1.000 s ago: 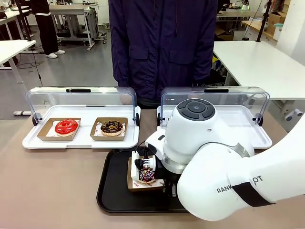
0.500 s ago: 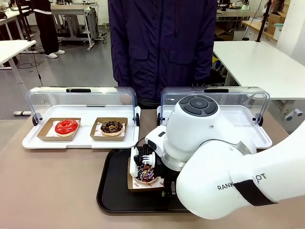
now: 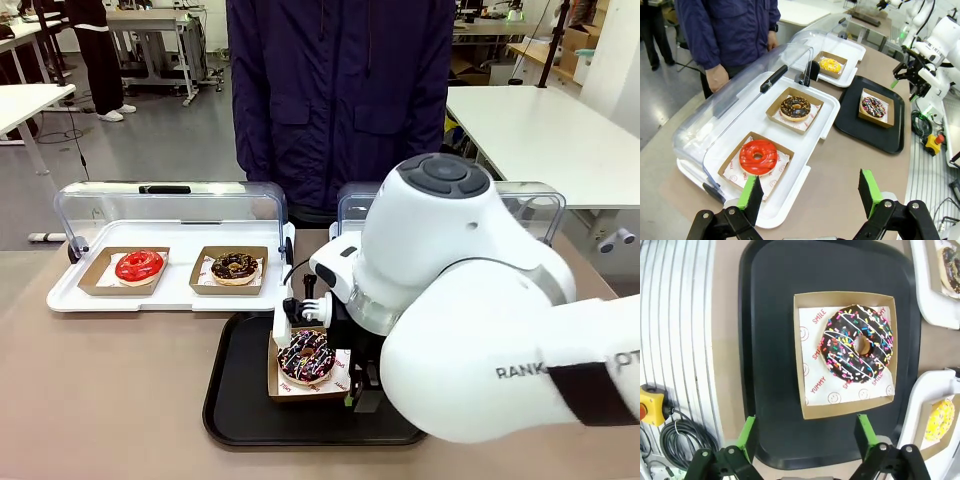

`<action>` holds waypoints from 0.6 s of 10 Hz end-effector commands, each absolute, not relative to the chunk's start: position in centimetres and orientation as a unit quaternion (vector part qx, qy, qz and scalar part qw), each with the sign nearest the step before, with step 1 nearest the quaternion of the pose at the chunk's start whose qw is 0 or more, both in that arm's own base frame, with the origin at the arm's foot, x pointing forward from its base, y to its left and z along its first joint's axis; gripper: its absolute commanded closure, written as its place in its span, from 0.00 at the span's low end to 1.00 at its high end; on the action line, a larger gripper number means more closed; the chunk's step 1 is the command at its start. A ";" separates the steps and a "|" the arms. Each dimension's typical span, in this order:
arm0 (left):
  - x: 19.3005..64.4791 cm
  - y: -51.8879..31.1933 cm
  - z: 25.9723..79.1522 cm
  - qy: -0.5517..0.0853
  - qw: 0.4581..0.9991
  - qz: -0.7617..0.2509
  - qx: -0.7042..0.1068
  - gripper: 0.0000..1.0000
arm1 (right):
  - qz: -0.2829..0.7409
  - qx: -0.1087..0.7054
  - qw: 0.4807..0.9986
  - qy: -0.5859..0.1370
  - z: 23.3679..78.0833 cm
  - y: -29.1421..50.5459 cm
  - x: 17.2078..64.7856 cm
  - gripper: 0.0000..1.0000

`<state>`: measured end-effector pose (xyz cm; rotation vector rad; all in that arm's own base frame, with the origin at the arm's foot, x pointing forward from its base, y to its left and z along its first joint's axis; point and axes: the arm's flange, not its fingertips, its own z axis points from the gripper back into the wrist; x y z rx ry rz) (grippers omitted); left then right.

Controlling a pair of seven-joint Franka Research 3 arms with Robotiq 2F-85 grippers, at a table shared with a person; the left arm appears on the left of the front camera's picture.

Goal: Move the fourth donut from the left to the tray.
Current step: Pick up the Paper togo box containing the Donut indicated by the person and place it on the Handle tray.

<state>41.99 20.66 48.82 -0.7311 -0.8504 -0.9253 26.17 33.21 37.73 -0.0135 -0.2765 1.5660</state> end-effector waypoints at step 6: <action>41.9 20.6 49.0 -0.391 0.744 -0.424 -0.337 0.00 | 0.703 -0.006 0.700 -0.124 37.7 33.2 26.2 0.00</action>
